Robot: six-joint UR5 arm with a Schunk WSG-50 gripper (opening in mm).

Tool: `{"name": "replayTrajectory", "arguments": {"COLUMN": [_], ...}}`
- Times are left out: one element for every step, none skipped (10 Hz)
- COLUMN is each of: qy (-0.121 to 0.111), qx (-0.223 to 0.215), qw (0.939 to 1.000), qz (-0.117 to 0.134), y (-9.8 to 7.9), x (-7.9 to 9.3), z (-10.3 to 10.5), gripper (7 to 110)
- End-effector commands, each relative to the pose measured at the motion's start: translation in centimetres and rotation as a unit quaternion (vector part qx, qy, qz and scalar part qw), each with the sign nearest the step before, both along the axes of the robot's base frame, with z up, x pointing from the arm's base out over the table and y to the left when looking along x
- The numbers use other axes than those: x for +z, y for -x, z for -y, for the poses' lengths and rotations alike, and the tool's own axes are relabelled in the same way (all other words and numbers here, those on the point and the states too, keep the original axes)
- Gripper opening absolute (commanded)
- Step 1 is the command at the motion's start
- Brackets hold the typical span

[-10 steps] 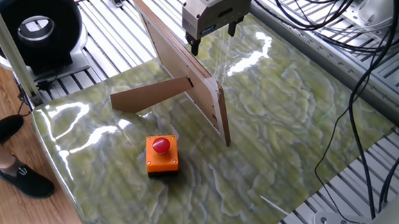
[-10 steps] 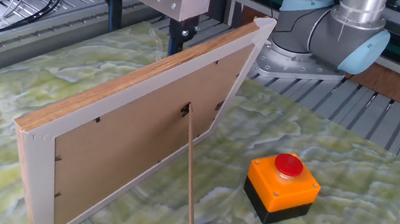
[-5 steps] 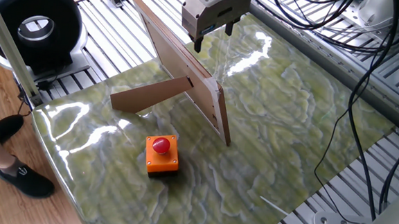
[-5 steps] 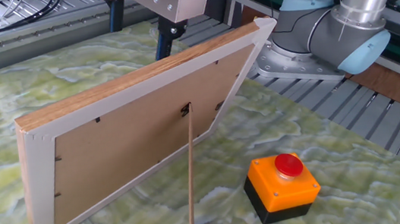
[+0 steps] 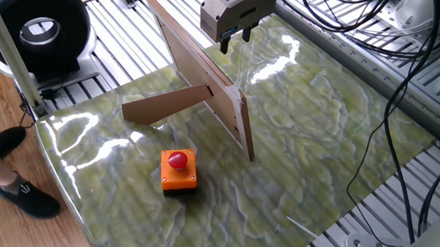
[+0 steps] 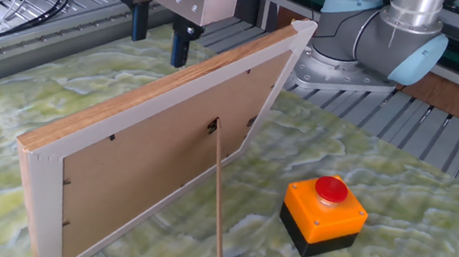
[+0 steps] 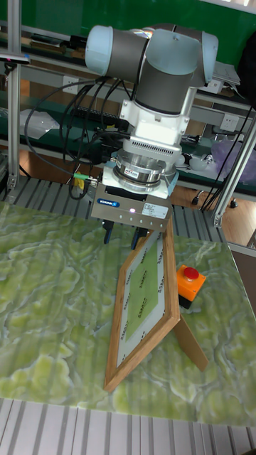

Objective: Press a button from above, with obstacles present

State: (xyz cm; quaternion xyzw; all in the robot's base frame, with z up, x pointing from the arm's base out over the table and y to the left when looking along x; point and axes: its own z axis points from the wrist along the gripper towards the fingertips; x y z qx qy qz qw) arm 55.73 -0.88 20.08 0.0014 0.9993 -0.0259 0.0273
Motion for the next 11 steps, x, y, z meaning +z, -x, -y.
{"name": "replayTrajectory", "arguments": {"qy": [0.013, 0.014, 0.009, 0.000, -0.007, -0.018, -0.018, -0.022, -0.030, -0.036, -0.036], "qx": [0.000, -0.001, -0.001, -0.001, -0.002, -0.005, -0.004, -0.004, -0.005, -0.004, -0.004], "qw": [0.9999, 0.9999, 1.0000, 1.0000, 1.0000, 0.9998, 0.9998, 0.9997, 0.9995, 0.9993, 0.9993], "qz": [-0.002, -0.003, -0.001, 0.003, 0.003, 0.002, 0.000, 0.000, 0.000, -0.001, -0.002], "y": [0.1, 0.2, 0.0, -0.1, -0.1, -0.1, 0.0, 0.0, 0.0, 0.1, 0.1], "x": [0.4, 0.4, 0.2, 0.2, 0.2, 0.2, 0.2, 0.2, 0.2, 0.2, 0.2], "z": [0.6, 0.6, 0.4, -0.1, -0.4, -1.0, -1.0, -1.2, -1.5, -1.9, -1.9], "gripper": [7, 7, 7, 7, 7, 7, 7, 7, 7, 7, 7]}}
